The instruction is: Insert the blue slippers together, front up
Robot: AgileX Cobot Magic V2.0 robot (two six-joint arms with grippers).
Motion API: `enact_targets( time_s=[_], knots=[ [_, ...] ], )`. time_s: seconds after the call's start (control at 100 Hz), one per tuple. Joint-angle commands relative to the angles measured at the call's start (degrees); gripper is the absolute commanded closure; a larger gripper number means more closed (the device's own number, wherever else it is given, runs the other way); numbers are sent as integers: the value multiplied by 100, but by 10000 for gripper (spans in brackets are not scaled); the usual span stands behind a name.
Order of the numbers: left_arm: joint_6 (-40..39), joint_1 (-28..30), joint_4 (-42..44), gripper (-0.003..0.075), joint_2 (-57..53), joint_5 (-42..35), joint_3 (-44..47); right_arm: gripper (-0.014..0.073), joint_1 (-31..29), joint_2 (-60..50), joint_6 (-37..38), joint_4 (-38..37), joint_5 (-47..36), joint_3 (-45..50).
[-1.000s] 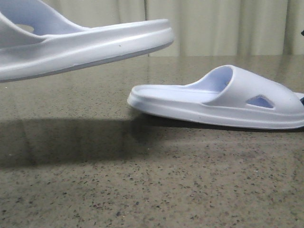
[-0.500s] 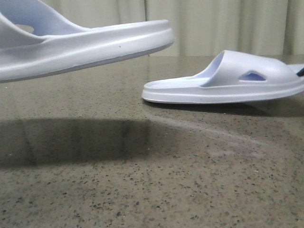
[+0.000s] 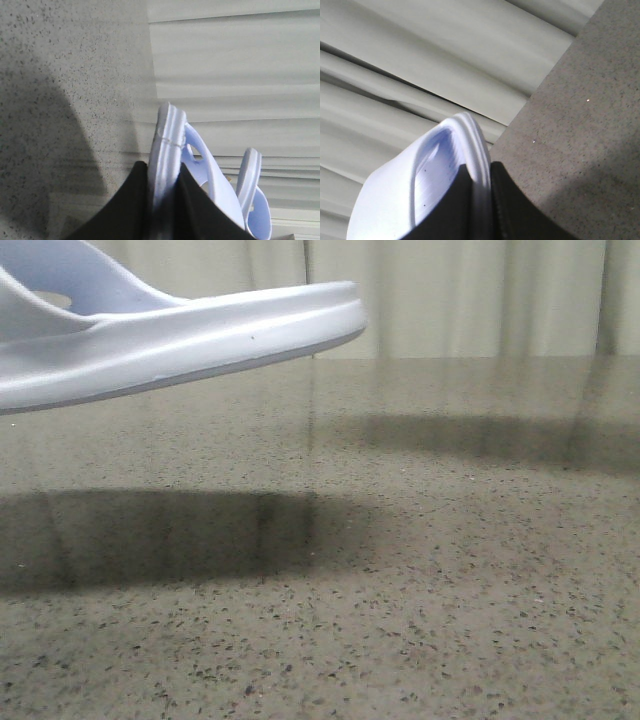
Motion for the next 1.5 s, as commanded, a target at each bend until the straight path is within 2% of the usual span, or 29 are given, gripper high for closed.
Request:
enact_targets(
  time_s=[0.0, 0.26, 0.52, 0.87, 1.1, 1.49],
  knots=[
    [3, -28, -241, 704, 30, 185, -156, 700, -4, -445, -21, -45, 195, -163],
    [14, -28, -88, 704, 30, 152, -156, 700, -4, -1079, -32, -45, 2141, -494],
    [128, -28, -50, 704, 30, 237, -156, 700, -4, -1092, -32, -45, 2951, -554],
    [143, -28, -95, 704, 30, 397, -156, 700, 53, -1022, -53, 17, 3170, -554],
    [143, -28, -116, 704, 30, 488, -156, 700, 507, -573, -841, 792, 2956, -554],
    [143, -28, -248, 704, 53, 659, -156, 700, 1684, 262, -842, 885, 2077, -554]
  ],
)
